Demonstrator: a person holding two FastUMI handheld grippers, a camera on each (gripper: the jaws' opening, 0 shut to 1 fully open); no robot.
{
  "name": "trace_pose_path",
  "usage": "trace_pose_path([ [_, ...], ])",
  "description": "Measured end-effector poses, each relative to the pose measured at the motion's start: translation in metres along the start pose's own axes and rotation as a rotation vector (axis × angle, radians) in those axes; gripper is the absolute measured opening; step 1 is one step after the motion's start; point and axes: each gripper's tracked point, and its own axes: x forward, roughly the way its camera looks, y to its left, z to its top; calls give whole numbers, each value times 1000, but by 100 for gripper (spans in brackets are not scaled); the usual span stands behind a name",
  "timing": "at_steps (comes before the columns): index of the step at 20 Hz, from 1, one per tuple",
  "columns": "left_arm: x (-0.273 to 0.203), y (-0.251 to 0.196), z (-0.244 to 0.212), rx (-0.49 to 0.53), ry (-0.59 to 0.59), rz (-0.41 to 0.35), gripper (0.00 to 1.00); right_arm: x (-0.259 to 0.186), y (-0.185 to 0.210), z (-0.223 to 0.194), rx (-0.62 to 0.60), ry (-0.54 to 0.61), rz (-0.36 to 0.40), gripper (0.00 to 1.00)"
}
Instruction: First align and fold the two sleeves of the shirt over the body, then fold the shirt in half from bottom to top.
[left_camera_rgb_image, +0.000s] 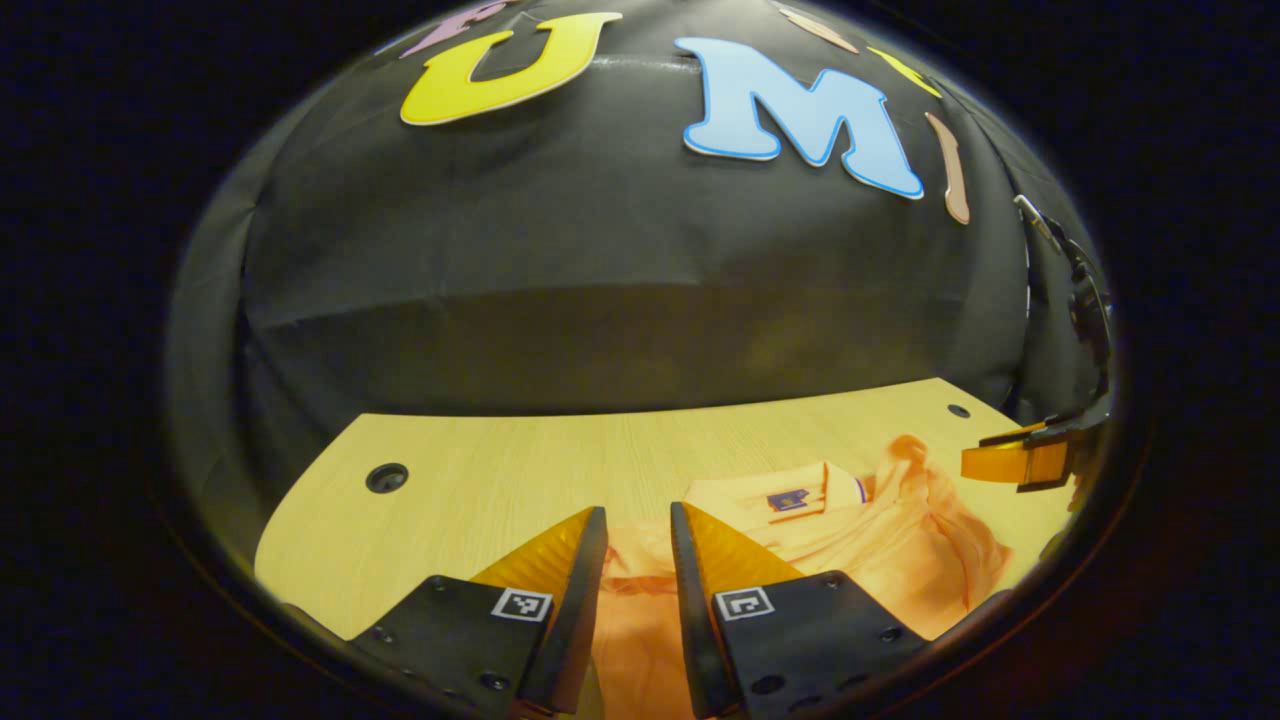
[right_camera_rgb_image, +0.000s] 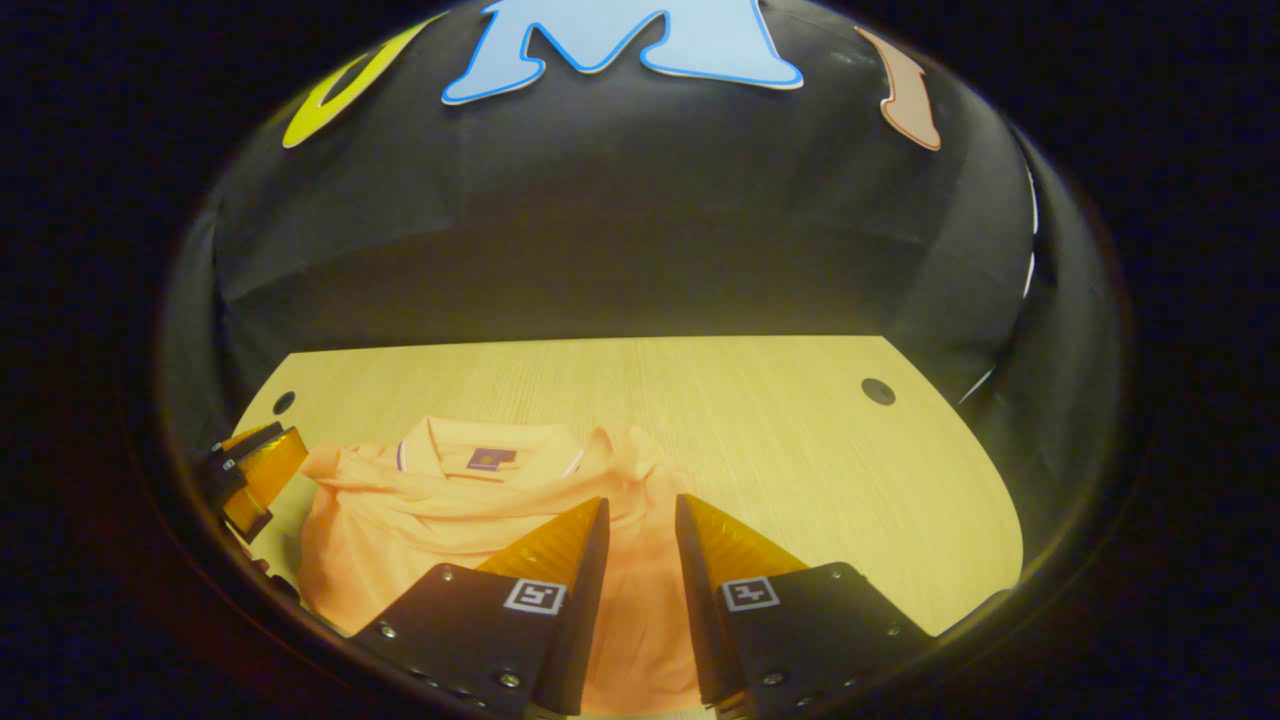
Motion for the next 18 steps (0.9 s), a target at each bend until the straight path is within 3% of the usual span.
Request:
trace_pose_path([
  [1,-5,1,2,2,-5,8,53,-5,2,2,-7,-7,8,45],
  [4,-24,-1,15,-5,-34,18,58,-23,10,9,-25,-40,52,65],
  [6,-37,-2,23,-8,-51,28,71,-40,12,15,-50,-73,65,68],
  [8,-53,-5,33,-20,-73,27,78,-57,13,20,-70,-107,78,70],
  [9,-61,-6,37,-21,-81,33,82,-66,14,21,-74,-125,86,84],
  [15,-116,-21,64,-34,-151,52,94,-124,2,31,-84,-214,92,87],
  [18,-140,-32,71,-43,-175,63,94,-154,-6,34,-89,-248,91,88],
])
